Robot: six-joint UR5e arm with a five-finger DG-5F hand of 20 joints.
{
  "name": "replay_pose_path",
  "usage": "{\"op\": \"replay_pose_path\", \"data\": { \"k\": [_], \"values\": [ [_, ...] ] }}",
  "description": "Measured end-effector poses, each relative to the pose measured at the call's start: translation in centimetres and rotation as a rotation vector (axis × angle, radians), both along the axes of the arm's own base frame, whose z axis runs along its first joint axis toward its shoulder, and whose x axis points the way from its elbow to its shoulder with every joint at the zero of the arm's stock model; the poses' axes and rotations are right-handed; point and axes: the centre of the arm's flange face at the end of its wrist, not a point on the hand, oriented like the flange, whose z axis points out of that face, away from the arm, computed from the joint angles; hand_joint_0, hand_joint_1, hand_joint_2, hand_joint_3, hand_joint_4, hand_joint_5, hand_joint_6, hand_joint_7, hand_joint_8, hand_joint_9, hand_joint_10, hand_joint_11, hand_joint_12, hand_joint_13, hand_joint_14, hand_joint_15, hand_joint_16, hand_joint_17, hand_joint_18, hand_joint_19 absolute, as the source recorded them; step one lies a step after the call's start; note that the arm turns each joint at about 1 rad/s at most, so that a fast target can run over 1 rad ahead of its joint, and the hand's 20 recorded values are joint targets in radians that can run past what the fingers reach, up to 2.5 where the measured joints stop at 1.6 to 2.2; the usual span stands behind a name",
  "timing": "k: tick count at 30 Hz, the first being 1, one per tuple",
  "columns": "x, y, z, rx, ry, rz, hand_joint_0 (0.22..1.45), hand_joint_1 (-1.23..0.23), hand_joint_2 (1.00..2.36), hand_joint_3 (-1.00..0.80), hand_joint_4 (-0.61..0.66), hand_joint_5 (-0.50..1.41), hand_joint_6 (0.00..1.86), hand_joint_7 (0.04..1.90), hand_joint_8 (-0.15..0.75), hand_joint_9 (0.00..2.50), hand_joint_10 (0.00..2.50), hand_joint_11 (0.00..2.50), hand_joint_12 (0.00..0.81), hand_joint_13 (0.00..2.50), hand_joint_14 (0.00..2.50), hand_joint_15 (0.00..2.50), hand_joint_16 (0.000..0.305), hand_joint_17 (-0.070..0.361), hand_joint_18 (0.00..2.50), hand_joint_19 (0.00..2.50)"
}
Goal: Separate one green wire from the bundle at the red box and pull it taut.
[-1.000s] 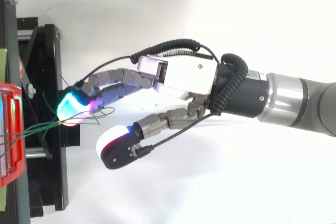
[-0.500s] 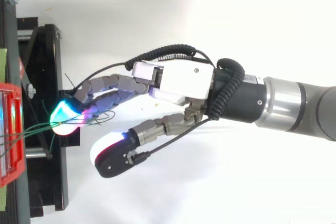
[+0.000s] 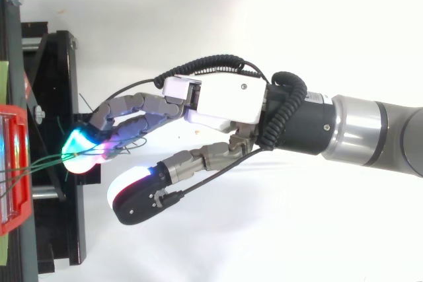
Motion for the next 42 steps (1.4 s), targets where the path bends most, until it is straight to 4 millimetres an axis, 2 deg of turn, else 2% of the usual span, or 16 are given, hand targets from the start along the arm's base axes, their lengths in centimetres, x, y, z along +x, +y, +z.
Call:
{"op": "replay_pose_path", "data": {
  "k": [10,22,27,33,42],
  "values": [
    [0.3,-0.1,0.7,0.009,-0.011,0.015,0.57,-0.58,1.01,-0.41,0.27,-0.15,0.50,1.08,0.320,0.67,0.01,0.31,0.368,0.59,0.01,0.16,0.064,0.145,0.58,0.26],
    [0.3,-0.7,3.3,0.010,-0.020,0.020,0.58,-0.58,1.01,-0.40,0.26,-0.14,0.50,1.13,0.317,0.67,0.01,0.33,0.366,0.60,0.01,0.16,0.063,0.142,0.58,0.27],
    [-0.1,-0.9,4.3,0.007,-0.009,0.019,0.57,-0.58,1.01,-0.42,0.26,-0.14,0.50,1.14,0.317,0.68,0.01,0.33,0.365,0.61,0.01,0.16,0.063,0.143,0.59,0.27],
    [-0.2,-1.1,4.5,0.008,-0.006,0.018,0.57,-0.58,1.01,-0.43,0.26,-0.14,0.50,1.14,0.319,0.68,0.01,0.32,0.368,0.61,0.01,0.18,0.063,0.143,0.59,0.27],
    [-0.2,-2.0,4.5,0.006,-0.005,0.003,0.56,-0.58,1.01,-0.44,0.30,-0.15,0.50,1.00,0.318,0.68,0.01,0.32,0.370,0.61,0.01,0.17,0.064,0.143,0.60,0.28]
  ]
}}
